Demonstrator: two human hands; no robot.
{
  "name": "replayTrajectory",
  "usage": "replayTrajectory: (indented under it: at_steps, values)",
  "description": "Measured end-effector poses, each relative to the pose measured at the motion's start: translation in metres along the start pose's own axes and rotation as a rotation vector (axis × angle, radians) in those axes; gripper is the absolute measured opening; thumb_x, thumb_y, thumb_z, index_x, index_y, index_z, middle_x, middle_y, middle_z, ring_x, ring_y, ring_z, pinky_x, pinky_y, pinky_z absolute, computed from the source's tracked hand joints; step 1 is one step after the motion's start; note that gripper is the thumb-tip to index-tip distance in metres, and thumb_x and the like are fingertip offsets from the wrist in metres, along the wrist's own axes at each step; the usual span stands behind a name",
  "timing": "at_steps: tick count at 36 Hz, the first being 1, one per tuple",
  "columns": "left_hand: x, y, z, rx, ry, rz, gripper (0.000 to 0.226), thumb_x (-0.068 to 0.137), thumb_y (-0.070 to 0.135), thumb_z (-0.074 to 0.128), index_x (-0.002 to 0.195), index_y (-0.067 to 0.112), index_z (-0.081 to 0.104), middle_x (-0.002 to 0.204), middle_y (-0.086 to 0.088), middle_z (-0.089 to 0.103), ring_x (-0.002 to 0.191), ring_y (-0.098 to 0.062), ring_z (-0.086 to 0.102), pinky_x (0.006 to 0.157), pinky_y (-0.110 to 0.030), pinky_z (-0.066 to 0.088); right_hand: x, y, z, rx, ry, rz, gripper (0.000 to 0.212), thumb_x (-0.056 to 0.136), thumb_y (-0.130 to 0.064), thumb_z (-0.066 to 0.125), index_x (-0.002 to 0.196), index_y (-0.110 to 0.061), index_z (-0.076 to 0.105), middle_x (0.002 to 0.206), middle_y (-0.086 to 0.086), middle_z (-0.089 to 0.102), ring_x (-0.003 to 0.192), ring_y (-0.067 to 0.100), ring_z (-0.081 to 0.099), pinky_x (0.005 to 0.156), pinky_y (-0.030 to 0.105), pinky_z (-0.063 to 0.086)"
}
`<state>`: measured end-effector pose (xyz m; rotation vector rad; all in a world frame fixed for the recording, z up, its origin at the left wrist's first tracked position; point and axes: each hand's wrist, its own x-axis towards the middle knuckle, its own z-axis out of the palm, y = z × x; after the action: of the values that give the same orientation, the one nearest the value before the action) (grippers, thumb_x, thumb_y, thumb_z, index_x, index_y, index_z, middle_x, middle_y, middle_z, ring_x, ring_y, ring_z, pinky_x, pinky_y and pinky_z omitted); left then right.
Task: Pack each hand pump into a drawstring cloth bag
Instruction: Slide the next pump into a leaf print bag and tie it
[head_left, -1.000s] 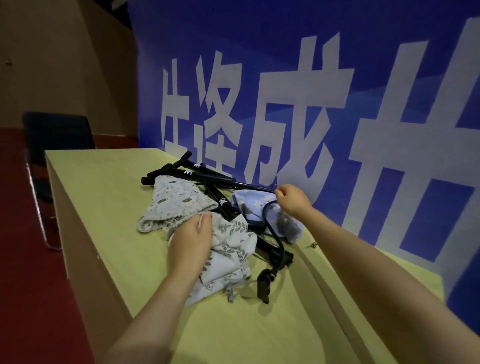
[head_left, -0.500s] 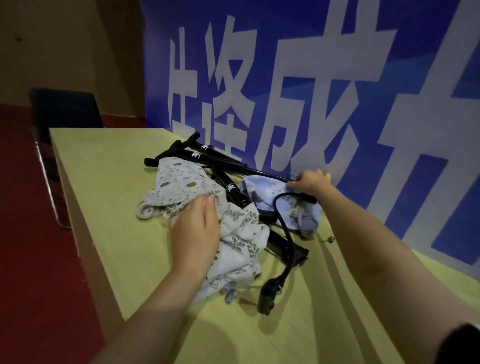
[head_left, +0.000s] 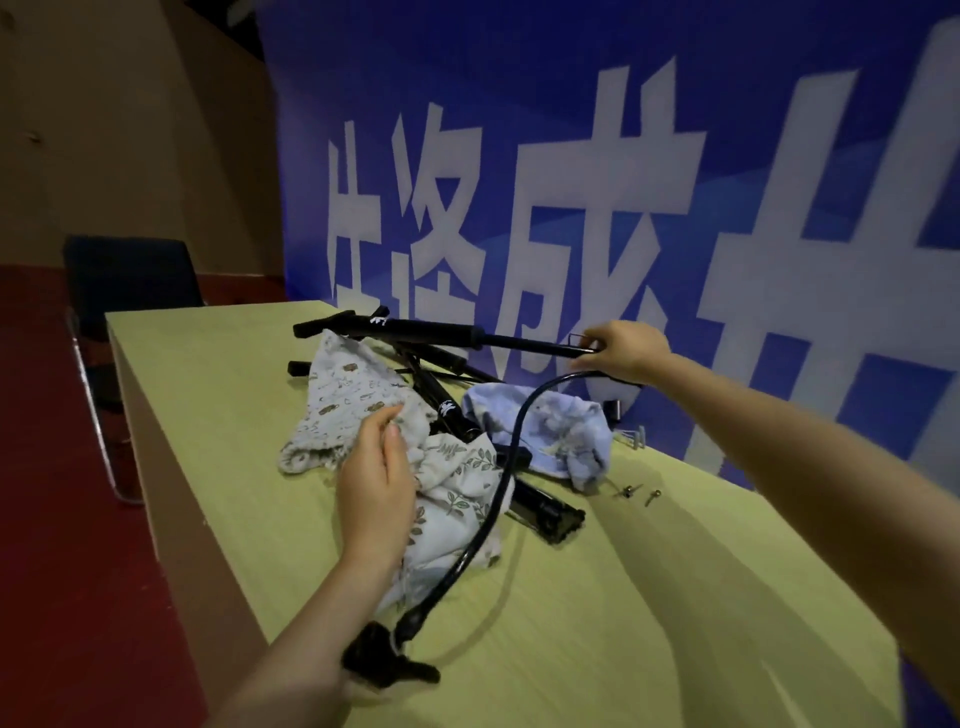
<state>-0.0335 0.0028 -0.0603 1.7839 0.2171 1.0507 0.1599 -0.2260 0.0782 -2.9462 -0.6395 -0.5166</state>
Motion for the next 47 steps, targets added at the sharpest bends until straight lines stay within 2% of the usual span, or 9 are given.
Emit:
replayTrajectory:
  at_steps: [8,12,15,20,24,28,34,39,47]
  values:
    - [-0.012,0.029,-0.014,-0.258,0.016,-0.103,0.025,0.102,0.016,0.041,0.114,0.026,0.060,0.092,-0.007,0.062,0.055,-0.002,0.046,0.041,-0.012,0.034,-0.100,0.032,-0.057,0.213,0.239,0.186,0.031,0.086,-0.054,0.063,0.101,-0.026,0.063,0.083,-0.001,0.064,0.075,0.020,0.059,0.058,0.032,0.044]
    - [-0.019,0.072,-0.020,-0.414,0.086,-0.095,0.022,0.102,0.014,0.043,0.112,0.023,0.061,0.108,0.002,0.064,0.095,-0.009,0.061,0.072,-0.015,0.049,-0.156,0.044,-0.056,0.418,0.298,0.263,0.030,0.085,-0.051,0.065,0.097,-0.023,0.065,0.080,0.000,0.068,0.072,0.022,0.065,0.067,0.043,0.056]
    - [-0.026,0.118,-0.025,-0.563,0.073,-0.116,0.022,0.100,0.013,0.046,0.111,0.022,0.062,0.112,0.005,0.065,0.105,-0.008,0.061,0.082,-0.020,0.049,-0.194,0.042,-0.058,0.459,0.338,0.307,0.030,0.086,-0.050,0.065,0.102,-0.024,0.066,0.078,-0.004,0.067,0.069,0.019,0.062,0.056,0.031,0.043]
    - [-0.063,0.162,-0.031,-0.619,-0.182,-0.139,0.025,0.098,0.010,0.044,0.106,0.024,0.062,0.101,0.007,0.061,0.079,0.004,0.061,0.063,-0.014,0.050,-0.242,0.027,-0.053,0.490,0.350,0.341,0.028,0.086,-0.053,0.063,0.102,-0.030,0.065,0.074,-0.008,0.064,0.066,0.014,0.061,0.050,0.027,0.039]
    - [-0.096,0.146,-0.022,-0.375,-0.484,-0.219,0.026,0.098,0.009,0.043,0.099,0.022,0.066,0.107,0.006,0.063,0.094,-0.009,0.058,0.072,-0.019,0.045,-0.269,0.011,-0.051,0.503,0.346,0.334,0.027,0.087,-0.053,0.062,0.101,-0.030,0.064,0.072,-0.008,0.065,0.066,0.015,0.064,0.049,0.025,0.039]
    - [-0.112,0.125,-0.025,-0.170,-0.569,-0.372,0.023,0.096,0.009,0.048,0.104,0.015,0.069,0.116,-0.004,0.064,0.098,-0.015,0.055,0.077,-0.025,0.045,-0.292,0.005,-0.049,0.521,0.326,0.322,0.029,0.085,-0.055,0.063,0.097,-0.029,0.065,0.071,-0.007,0.066,0.065,0.019,0.065,0.055,0.036,0.050]
    - [-0.101,0.137,-0.054,-0.359,-0.468,-0.337,0.028,0.102,0.038,0.041,0.102,0.019,0.062,0.108,-0.005,0.065,0.101,-0.022,0.061,0.093,-0.039,0.051,-0.328,-0.002,-0.044,0.583,0.253,0.266,0.030,0.082,-0.054,0.067,0.098,-0.029,0.066,0.076,-0.006,0.069,0.069,0.019,0.067,0.067,0.044,0.056]
    - [-0.091,0.152,-0.077,-0.658,-0.370,-0.333,0.030,0.098,0.044,0.046,0.109,0.018,0.055,0.111,-0.007,0.065,0.101,-0.021,0.065,0.077,-0.031,0.056,-0.353,-0.013,-0.038,0.558,0.241,0.229,0.021,0.079,-0.054,0.070,0.086,-0.034,0.066,0.069,-0.007,0.066,0.061,0.014,0.062,0.064,0.040,0.053]
    - [-0.086,0.143,-0.092,-0.833,-0.166,-0.573,0.025,0.093,0.042,0.058,0.097,0.017,0.060,0.091,0.001,0.066,0.081,-0.014,0.064,0.066,-0.026,0.049,-0.379,-0.014,-0.031,0.472,0.236,0.026,0.025,0.081,-0.048,0.070,0.101,-0.033,0.070,0.091,-0.010,0.068,0.086,0.011,0.061,0.078,0.040,0.054]
